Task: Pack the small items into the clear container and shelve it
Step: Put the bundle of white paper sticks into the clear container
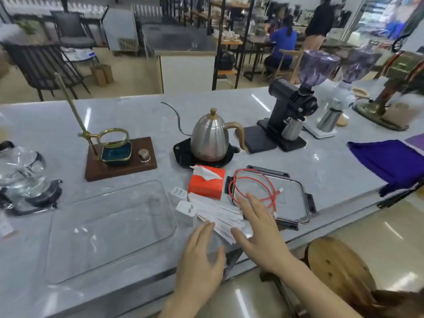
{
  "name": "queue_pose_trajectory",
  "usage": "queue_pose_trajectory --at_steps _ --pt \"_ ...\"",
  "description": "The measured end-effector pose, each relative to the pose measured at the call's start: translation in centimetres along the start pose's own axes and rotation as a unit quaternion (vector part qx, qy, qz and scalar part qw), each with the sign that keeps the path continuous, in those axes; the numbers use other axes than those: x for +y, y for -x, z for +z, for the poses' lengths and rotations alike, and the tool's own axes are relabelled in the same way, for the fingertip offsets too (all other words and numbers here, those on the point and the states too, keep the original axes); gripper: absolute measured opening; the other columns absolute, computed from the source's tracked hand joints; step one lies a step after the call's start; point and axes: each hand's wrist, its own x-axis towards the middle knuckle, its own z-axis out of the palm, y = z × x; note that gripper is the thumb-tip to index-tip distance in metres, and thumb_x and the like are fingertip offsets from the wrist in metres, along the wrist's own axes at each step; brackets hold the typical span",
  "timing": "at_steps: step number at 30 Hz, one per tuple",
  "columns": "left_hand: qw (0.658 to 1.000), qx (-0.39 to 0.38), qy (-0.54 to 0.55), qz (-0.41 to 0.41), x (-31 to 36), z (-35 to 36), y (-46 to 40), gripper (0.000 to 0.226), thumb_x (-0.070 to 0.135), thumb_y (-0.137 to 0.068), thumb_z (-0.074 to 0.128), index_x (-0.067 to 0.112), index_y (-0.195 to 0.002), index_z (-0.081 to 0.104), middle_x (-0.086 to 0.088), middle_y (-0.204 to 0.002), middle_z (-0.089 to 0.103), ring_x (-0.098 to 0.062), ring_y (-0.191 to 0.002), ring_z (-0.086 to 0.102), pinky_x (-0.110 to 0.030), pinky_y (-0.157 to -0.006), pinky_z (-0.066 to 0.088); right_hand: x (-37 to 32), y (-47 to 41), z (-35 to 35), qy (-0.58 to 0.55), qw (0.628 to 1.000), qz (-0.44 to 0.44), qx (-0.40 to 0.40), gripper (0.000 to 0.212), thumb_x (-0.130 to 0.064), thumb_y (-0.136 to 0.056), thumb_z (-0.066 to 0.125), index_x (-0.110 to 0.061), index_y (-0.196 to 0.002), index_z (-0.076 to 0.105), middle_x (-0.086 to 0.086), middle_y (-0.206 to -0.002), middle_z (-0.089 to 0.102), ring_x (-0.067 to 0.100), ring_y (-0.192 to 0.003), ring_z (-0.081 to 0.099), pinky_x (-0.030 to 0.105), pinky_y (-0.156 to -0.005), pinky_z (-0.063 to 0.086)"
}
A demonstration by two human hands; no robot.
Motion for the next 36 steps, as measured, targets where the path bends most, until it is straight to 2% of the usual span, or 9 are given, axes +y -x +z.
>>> queue_pose_trajectory --at_steps 3,9,13,16,19,22,26,32,36 --pt "1.000 -0.001 0.010 -0.022 -1.0 0.8 -0.1 0.054 0.028 -0.087 0.069 0.022 -0.139 0.053 0.020 -0.141 0.047 0.028 -0.125 0.021 0.005 -0.102 0.014 0.0 -0.2 0.7 -0.025 1.000 0.010 0.001 0.074 -0.041 -0.086 0.057 -0.025 -0.153 0.030 -0.013 -0.153 0.020 0.015 -0.149 0.018 0.038 -0.119 0.017" --pt "0.999 -0.003 -0.013 -0.047 -1.5 1.4 -0.9 0.049 0.024 -0.087 0.067 0.021 -0.135 0.056 0.020 -0.133 0.047 0.015 -0.121 0.034 0.008 -0.096 0.015 1.4 -1.0 2.4 -0.036 0.996 0.049 -0.057 0.081 -0.053 -0.080 0.055 -0.022 -0.152 0.032 0.001 -0.157 0.032 0.019 -0.145 0.029 0.036 -0.118 0.025" --pt "0.995 0.006 -0.019 -0.093 -1.9 2.6 -1.7 0.045 0.024 -0.085 0.065 0.021 -0.130 0.059 0.016 -0.131 0.053 -0.001 -0.124 0.048 0.005 -0.098 0.021 2.5 -2.0 3.8 -0.049 0.996 0.037 -0.060 0.079 -0.053 -0.075 0.057 -0.016 -0.144 0.043 0.001 -0.142 0.047 0.021 -0.131 0.045 0.038 -0.108 0.039" --pt "0.992 0.021 -0.037 -0.117 -1.8 3.3 -2.4 0.042 0.026 -0.083 0.063 0.020 -0.125 0.062 0.018 -0.125 0.055 -0.001 -0.120 0.050 0.004 -0.098 0.022 2.9 -2.9 4.6 -0.026 0.997 0.020 -0.065 0.076 -0.052 -0.070 0.059 -0.016 -0.137 0.050 0.001 -0.132 0.055 0.025 -0.122 0.053 0.039 -0.098 0.045" --pt "0.991 0.037 -0.067 -0.114 -1.9 3.6 -2.9 0.034 0.023 -0.084 0.065 0.018 -0.117 0.068 0.017 -0.117 0.058 0.001 -0.112 0.050 0.005 -0.096 0.021 2.9 -4.1 5.6 0.034 0.995 0.005 -0.091 0.080 -0.051 -0.061 0.065 -0.017 -0.132 0.053 0.003 -0.129 0.057 0.029 -0.116 0.056 0.037 -0.090 0.040" --pt "0.988 0.043 -0.089 -0.114 -2.3 3.8 -3.4 0.027 0.024 -0.084 0.062 0.021 -0.110 0.071 0.016 -0.112 0.064 -0.005 -0.106 0.056 -0.003 -0.092 0.030 2.8 -5.4 6.1 0.051 0.992 -0.015 -0.114 0.080 -0.053 -0.061 0.064 -0.016 -0.130 0.052 0.004 -0.128 0.055 0.030 -0.114 0.054 0.038 -0.089 0.036" --pt "0.986 0.050 -0.104 -0.121 -3.6 4.5 -3.4 0.029 0.020 -0.081 0.060 0.022 -0.107 0.072 0.015 -0.113 0.065 -0.005 -0.106 0.054 -0.009 -0.094 0.035 3.1 -6.7 6.7 0.077 0.988 -0.031 -0.128 0.073 -0.057 -0.057 0.061 -0.014 -0.117 0.058 0.005 -0.115 0.059 0.031 -0.102 0.056 0.040 -0.083 0.040" --pt "0.982 0.107 -0.100 -0.115 -4.0 5.6 -3.1 0.026 0.021 -0.081 0.064 0.023 -0.106 0.073 0.022 -0.113 0.059 0.000 -0.108 0.051 -0.002 -0.098 0.027 3.4 -7.5 7.0 0.084 0.987 -0.028 -0.134 0.066 -0.057 -0.058 0.062 -0.014 -0.109 0.060 0.004 -0.105 0.059 0.030 -0.098 0.055 0.040 -0.083 0.040" --pt "0.977 0.129 -0.123 -0.115 -4.0 6.4 -3.6 0.029 0.024 -0.082 0.064 0.025 -0.110 0.071 0.018 -0.116 0.062 -0.005 -0.108 0.054 -0.014 -0.095 0.033 3.6 -8.1 6.9 0.085 0.985 -0.032 -0.149 0.063 -0.060 -0.062 0.057 -0.015 -0.106 0.060 0.003 -0.105 0.057 0.028 -0.099 0.054 0.038 -0.084 0.038"
